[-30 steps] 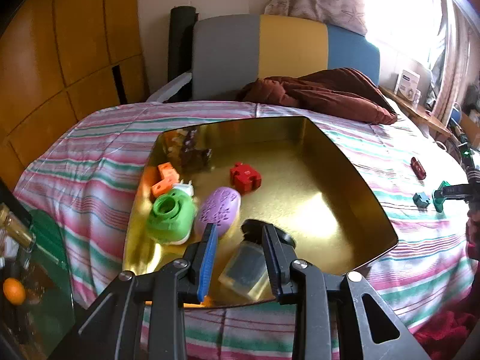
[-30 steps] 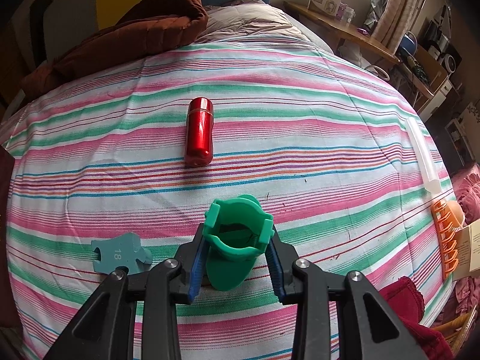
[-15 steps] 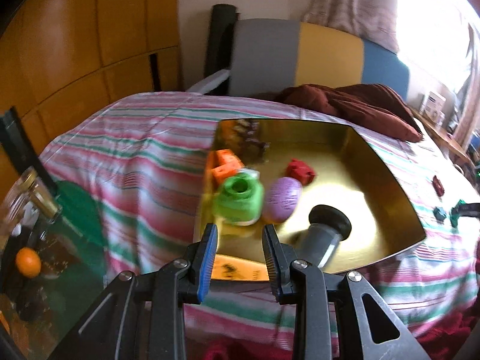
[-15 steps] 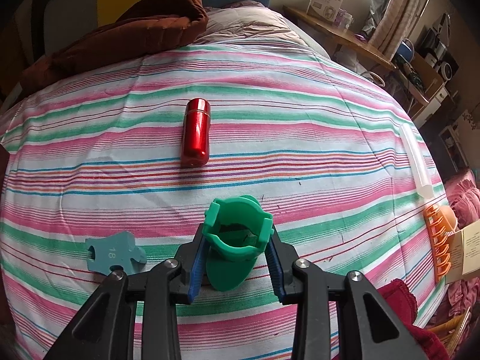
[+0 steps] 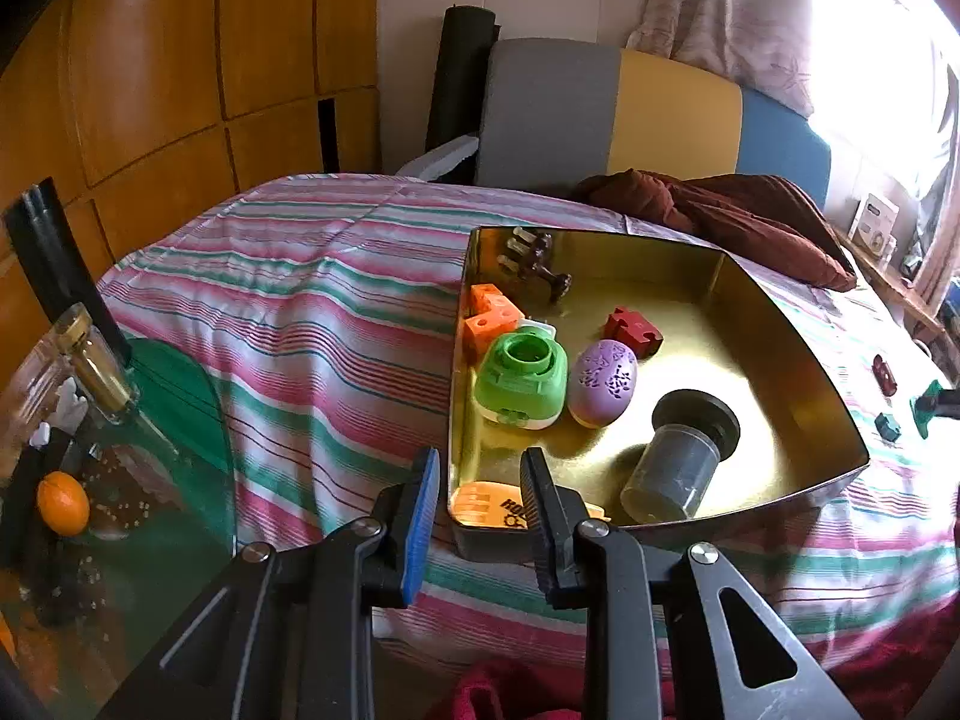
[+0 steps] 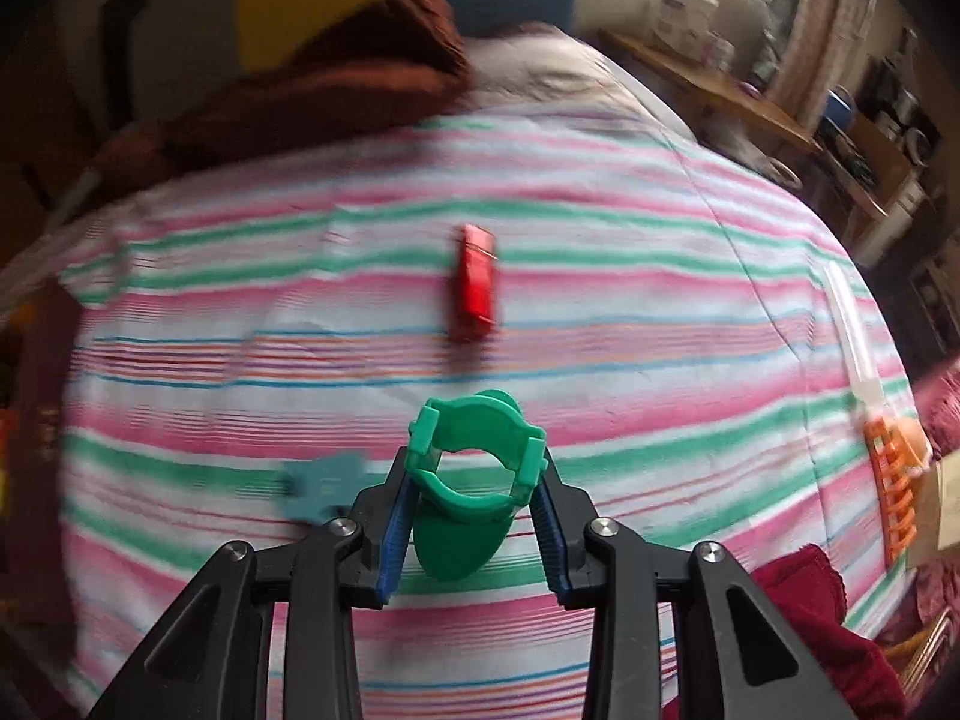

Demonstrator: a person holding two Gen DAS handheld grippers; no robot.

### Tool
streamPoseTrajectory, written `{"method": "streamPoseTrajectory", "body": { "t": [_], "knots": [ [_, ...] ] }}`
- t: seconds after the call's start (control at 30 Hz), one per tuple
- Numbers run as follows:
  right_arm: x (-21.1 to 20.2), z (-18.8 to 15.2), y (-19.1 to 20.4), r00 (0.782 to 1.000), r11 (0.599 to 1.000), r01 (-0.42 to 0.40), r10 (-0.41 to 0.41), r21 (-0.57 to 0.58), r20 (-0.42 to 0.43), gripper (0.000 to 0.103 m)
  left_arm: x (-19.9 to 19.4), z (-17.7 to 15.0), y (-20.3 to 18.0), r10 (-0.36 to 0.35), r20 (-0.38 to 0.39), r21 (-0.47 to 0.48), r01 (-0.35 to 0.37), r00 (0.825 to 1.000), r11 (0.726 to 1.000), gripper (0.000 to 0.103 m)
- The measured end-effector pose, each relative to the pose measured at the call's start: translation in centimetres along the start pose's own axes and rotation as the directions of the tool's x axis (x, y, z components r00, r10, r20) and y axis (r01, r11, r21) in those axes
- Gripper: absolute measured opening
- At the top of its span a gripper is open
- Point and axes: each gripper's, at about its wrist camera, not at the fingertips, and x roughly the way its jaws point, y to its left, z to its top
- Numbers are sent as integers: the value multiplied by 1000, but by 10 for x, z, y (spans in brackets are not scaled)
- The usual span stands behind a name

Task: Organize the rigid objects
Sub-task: 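Carry the green cup into the gold tray and open the right tool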

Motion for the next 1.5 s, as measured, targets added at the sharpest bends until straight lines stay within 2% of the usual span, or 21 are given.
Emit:
{"method": "streamPoseTrajectory", "body": {
  "t": [0.17, 0.33, 0.43, 0.6, 0.67, 0.87, 1.03, 1.13, 1.23, 1.5],
  "knots": [
    [-44, 6, 69, 987, 978, -130, 143, -162, 74, 36, 0, -1, -5, -20, -5, -2, 20, 1000, 1000, 29],
    [-77, 1, 161, 946, 888, -270, 316, -372, 69, 36, 1, -3, -4, -31, -7, -5, 31, 1000, 1000, 29],
    [-79, -5, 216, 914, 824, -365, 407, -434, 3, 36, 1, -4, -2, -36, -8, -11, 36, 999, 999, 29],
    [-58, -11, 281, 898, 773, -415, 431, -480, -83, 36, 0, -5, 0, -42, -2, -15, 42, 999, 999, 29],
    [-43, -12, 303, 905, 773, -413, 407, -481, -123, 36, 1, -6, 1, -46, -6, -20, 45, 999, 999, 29],
    [-1, -23, 334, 922, 788, -387, 335, -479, -195, 36, 5, -10, 0, -54, -23, -24, 54, 998, 998, 29],
    [18, -31, 340, 919, 796, -393, 322, -460, -229, 37, 6, -12, -1, -56, -25, -20, 56, 998, 998, 29],
    [13, -31, 337, 913, 795, -407, 348, -449, -212, 39, 6, -12, -1, -50, -24, -18, 49, 998, 999, 29],
    [1, -28, 329, 904, 792, -427, 386, -437, -184, 45, 7, -12, -1, -43, -23, -22, 42, 999, 999, 29],
    [-40, -26, 311, 891, 784, -433, 448, -444, -77, 46, 2, -9, -2, -40, -10, -11, 40, 999, 999, 29]
  ]
}}
